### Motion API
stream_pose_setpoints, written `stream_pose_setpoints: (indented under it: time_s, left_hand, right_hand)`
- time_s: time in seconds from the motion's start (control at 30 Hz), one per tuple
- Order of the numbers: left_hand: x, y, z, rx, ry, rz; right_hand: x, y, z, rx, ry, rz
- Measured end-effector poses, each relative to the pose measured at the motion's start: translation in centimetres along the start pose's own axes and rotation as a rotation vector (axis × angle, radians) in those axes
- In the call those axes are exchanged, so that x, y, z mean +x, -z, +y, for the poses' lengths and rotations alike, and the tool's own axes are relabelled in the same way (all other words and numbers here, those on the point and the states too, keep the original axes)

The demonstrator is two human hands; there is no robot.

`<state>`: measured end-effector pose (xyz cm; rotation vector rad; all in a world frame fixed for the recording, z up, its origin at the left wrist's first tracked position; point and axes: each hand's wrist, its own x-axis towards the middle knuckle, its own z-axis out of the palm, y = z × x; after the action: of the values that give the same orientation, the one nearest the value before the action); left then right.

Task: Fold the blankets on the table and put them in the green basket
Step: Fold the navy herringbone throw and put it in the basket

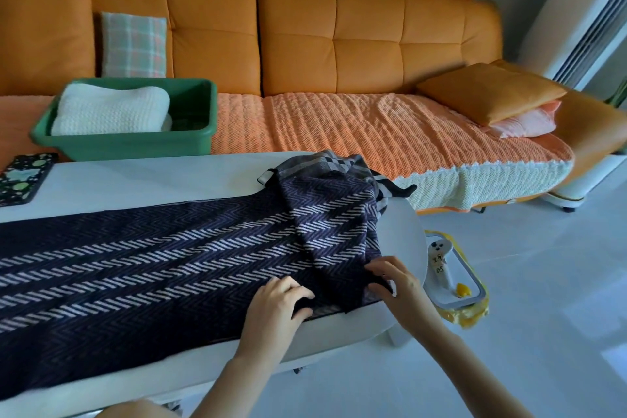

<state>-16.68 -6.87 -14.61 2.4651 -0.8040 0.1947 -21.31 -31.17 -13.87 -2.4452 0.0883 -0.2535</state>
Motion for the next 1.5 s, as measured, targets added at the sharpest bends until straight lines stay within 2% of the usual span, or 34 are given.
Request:
stream_pose_setpoints:
  time_s: [0.13, 0.4, 0.47, 0.57, 0.63, 0.7, 0.8, 0.87, 0.93, 1.03, 1.27, 1.33, 1.43, 1.5]
  left_hand:
    - [0.2, 0.0, 0.2, -0.005, 0.014, 0.033]
    - [-0.2, -0.3, 0.4, -0.056, 0.089, 0.073]
    - [-0.3, -0.4, 0.4, -0.071, 0.109, 0.085]
    - [-0.4, -0.4, 0.5, -0.075, 0.12, 0.088]
    - [-0.4, -0.5, 0.6, -0.067, 0.116, 0.088]
    - [-0.3, -0.5, 0.7, -0.058, 0.105, 0.091]
    - [-0.3, -0.7, 0.7, -0.054, 0.098, 0.098]
    - [-0.4, -0.8, 0.6, -0.058, 0.092, 0.094]
    - [-0.5, -0.8, 0.6, -0.061, 0.088, 0.084]
    - [-0.5, -0.8, 0.6, -0.059, 0.089, 0.089]
    - [-0.5, -0.8, 0.9, -0.061, 0.095, 0.115]
    - [-0.5, -0.8, 0.9, -0.067, 0.099, 0.116]
    - [-0.4, -0.8, 0.8, -0.079, 0.11, 0.115]
    - [-0.5, -0.9, 0.8, -0.088, 0.108, 0.117]
  right_hand:
    - [-0.2, 0.1, 0.5, -0.104, -0.015, 0.01]
    - [-0.3, 1.3, 0.4, -0.448, 0.056, 0.196]
    - [-1.1, 2.0, 1.4, -0.412, -0.041, 0.262]
    - [-2.2, 3.0, 3.1, -0.275, -0.331, 0.327]
    - [-2.6, 3.2, 3.9, -0.165, -0.394, 0.325]
    - [-2.6, 3.4, 3.7, -0.121, -0.302, 0.34]
    - [-1.9, 3.1, 1.7, -0.12, -0.027, 0.29]
    - [-1.3, 2.4, 0.4, -0.1, 0.107, 0.167]
    - [-0.8, 1.2, -0.2, -0.134, 0.171, 0.022]
    - [-0.8, -0.6, 0.0, -0.216, 0.218, -0.097]
    - [-1.0, -1.0, 0.0, -0.188, 0.265, 0.06]
    - [-1.0, -0.6, -0.4, -0.176, 0.203, 0.131]
    - [-0.8, 1.0, 0.1, -0.151, -0.061, 0.312]
    - [-0.9, 2.3, 1.4, -0.208, -0.178, 0.372]
